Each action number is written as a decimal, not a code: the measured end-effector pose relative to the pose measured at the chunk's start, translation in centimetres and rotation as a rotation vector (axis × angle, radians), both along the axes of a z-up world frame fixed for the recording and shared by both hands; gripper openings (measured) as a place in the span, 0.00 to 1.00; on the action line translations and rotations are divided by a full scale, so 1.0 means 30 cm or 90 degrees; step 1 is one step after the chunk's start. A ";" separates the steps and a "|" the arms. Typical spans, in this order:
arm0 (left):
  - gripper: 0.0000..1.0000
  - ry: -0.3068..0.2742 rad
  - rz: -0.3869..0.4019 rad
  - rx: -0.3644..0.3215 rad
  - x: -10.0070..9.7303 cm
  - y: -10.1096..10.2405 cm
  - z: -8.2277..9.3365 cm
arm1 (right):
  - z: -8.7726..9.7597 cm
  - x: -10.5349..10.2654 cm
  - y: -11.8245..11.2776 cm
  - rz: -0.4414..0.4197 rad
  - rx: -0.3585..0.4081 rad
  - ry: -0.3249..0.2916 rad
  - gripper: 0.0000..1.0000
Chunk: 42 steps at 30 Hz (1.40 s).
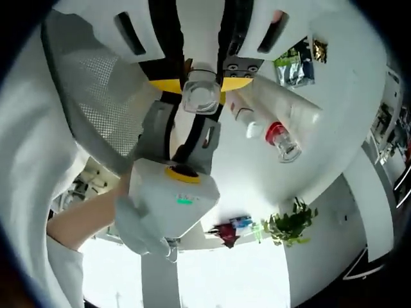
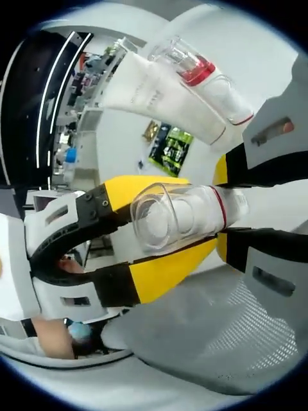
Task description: Arrange the skincare products in the storage area until every visible bottle or jar stands upright without overlapping.
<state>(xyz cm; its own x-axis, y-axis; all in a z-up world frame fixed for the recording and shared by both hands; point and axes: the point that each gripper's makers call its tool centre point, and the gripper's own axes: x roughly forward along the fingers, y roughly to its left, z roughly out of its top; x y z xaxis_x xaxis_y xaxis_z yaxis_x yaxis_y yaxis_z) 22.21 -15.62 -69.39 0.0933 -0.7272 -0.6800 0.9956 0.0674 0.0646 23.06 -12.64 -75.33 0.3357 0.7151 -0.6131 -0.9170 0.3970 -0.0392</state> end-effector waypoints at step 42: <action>0.20 0.021 0.015 0.041 0.083 -0.004 -0.153 | -0.147 0.058 -0.024 -0.002 -0.055 0.049 0.23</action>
